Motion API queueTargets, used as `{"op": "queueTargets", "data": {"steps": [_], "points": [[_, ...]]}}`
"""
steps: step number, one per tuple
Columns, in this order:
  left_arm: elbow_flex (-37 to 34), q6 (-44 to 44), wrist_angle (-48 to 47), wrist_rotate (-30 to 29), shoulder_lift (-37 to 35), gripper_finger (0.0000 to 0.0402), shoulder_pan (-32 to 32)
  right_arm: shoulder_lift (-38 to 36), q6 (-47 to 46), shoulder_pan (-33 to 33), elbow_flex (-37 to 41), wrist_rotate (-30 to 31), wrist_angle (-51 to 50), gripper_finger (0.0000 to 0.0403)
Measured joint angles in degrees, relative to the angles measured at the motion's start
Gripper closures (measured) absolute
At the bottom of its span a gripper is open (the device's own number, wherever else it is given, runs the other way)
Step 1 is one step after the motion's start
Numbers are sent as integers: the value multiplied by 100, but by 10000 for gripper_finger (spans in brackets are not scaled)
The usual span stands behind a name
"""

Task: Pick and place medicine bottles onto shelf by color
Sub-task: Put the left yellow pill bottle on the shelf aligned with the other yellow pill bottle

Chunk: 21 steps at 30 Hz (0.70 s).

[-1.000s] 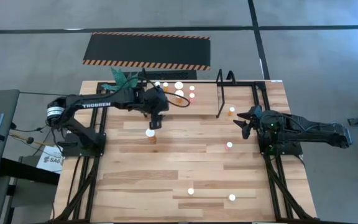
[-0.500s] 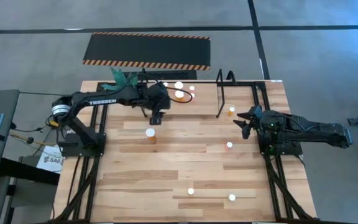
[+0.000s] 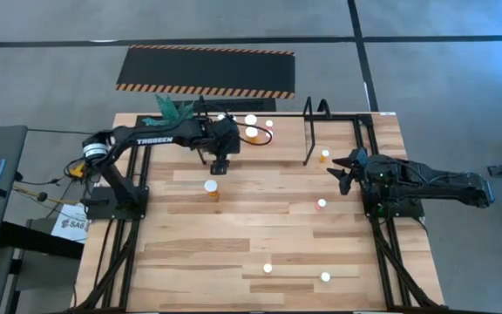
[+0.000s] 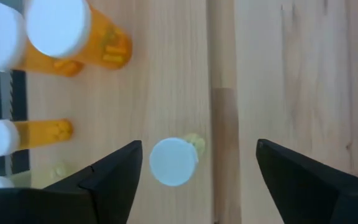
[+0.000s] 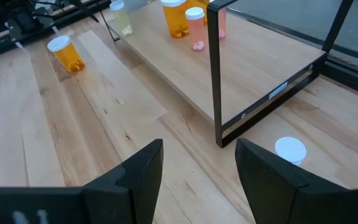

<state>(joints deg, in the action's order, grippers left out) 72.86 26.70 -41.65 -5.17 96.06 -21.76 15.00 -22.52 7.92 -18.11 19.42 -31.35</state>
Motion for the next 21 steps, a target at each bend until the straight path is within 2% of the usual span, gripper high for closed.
{"op": "queueTargets", "data": {"steps": [21], "points": [[-4,4,16,44,351,97,-268,0,1,0,0,0,2,178]]}}
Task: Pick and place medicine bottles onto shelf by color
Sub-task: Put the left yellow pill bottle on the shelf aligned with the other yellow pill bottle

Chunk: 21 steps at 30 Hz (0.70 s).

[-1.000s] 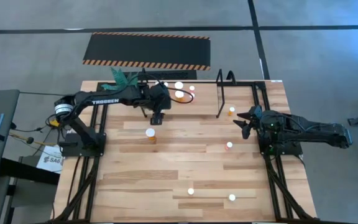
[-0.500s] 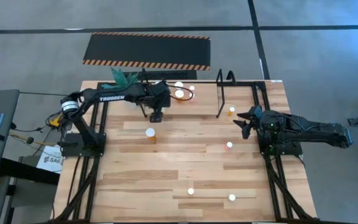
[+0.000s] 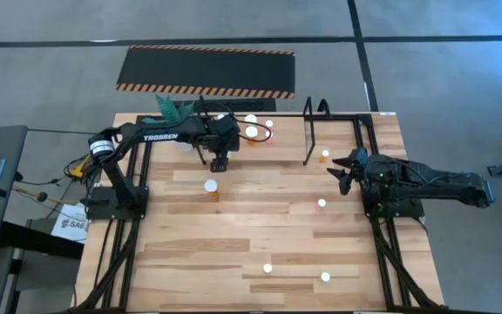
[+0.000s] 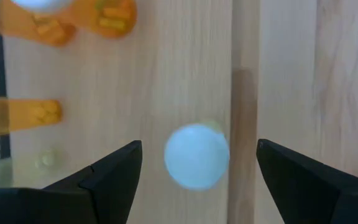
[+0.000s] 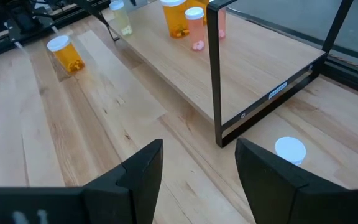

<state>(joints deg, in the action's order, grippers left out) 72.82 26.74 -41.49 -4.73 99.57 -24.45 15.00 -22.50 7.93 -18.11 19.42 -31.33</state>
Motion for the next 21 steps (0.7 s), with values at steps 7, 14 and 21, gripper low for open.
{"op": "queueTargets", "data": {"steps": [7,14,21], "points": [[4,3,39,-44,-4,137,-12,2,0,0,0,-1,0,178],[4,-2,77,-61,-7,209,-20,2,-1,0,0,-2,0,178],[4,39,96,-2,-7,264,-20,2,-2,0,0,0,0,178]]}}
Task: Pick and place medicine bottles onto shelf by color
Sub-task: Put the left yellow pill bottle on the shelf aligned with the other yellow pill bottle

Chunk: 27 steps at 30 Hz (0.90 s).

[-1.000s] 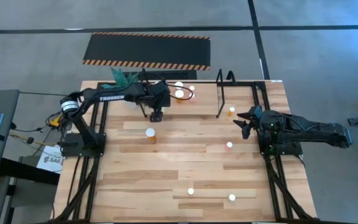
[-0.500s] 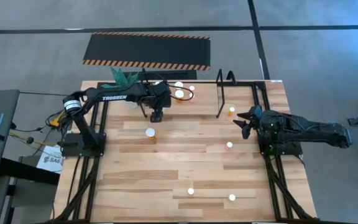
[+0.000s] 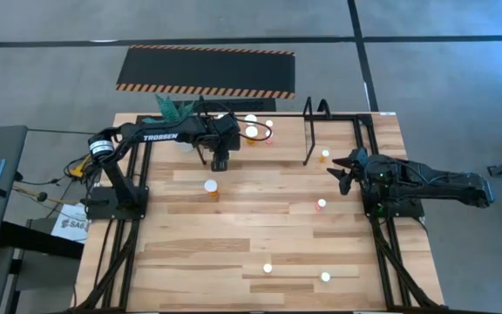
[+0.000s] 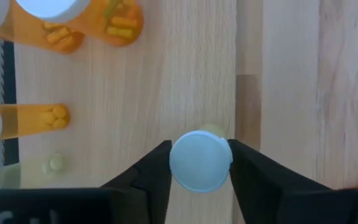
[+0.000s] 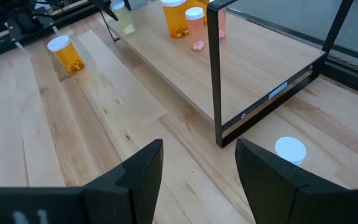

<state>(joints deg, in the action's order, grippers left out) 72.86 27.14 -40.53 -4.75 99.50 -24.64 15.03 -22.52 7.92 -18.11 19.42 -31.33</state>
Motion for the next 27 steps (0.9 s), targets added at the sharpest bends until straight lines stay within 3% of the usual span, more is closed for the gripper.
{"op": "queueTargets", "data": {"steps": [7,15,27], "points": [[0,-5,-2,-2,-2,294,0,0,0,0,0,-2,0,178],[0,-134,-131,-46,-11,287,-218,0,2,2,0,-2,0,178],[4,-1379,-45,2,-11,286,-733,0,1,0,0,-2,0,178]]}}
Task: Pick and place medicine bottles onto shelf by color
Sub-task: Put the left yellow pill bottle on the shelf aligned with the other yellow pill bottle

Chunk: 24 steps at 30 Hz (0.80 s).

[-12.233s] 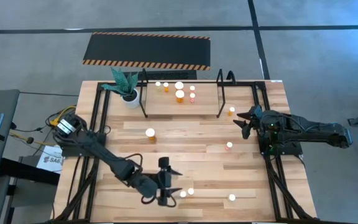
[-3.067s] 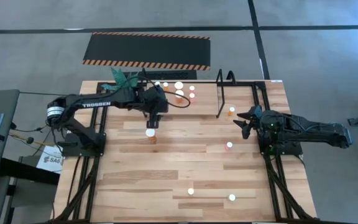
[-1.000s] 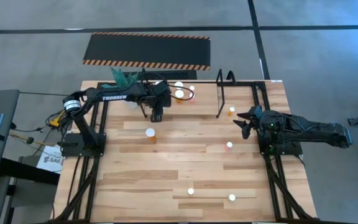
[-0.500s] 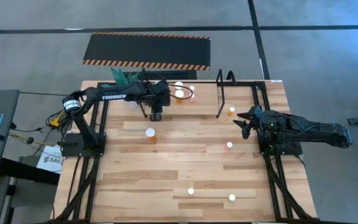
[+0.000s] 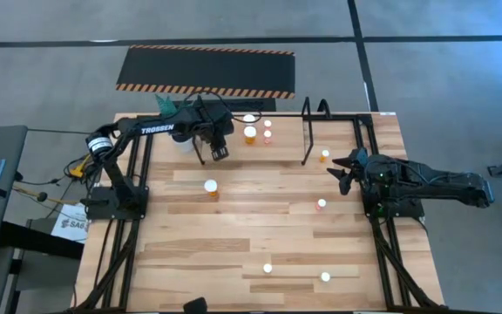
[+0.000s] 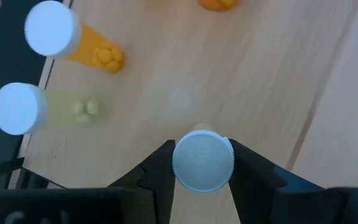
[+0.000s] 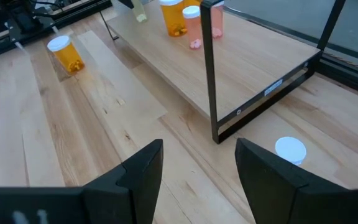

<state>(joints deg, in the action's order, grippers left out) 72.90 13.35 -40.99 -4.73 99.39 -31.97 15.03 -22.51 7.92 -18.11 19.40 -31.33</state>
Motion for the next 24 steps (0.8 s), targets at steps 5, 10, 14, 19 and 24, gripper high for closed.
{"op": "queueTargets", "data": {"steps": [5,10,14,19,24], "points": [[0,-178,22,-38,0,286,-61,0,-1,0,0,-1,0,178],[-2,-190,88,-49,0,285,-66,0,-1,0,0,2,0,178],[1,-224,196,-33,0,285,-71,0,1,0,0,0,0,178],[186,-923,49,93,7,285,-62,0,0,1,0,1,0,178],[354,-1611,-84,33,7,285,-3,0,1,0,0,1,2,178]]}}
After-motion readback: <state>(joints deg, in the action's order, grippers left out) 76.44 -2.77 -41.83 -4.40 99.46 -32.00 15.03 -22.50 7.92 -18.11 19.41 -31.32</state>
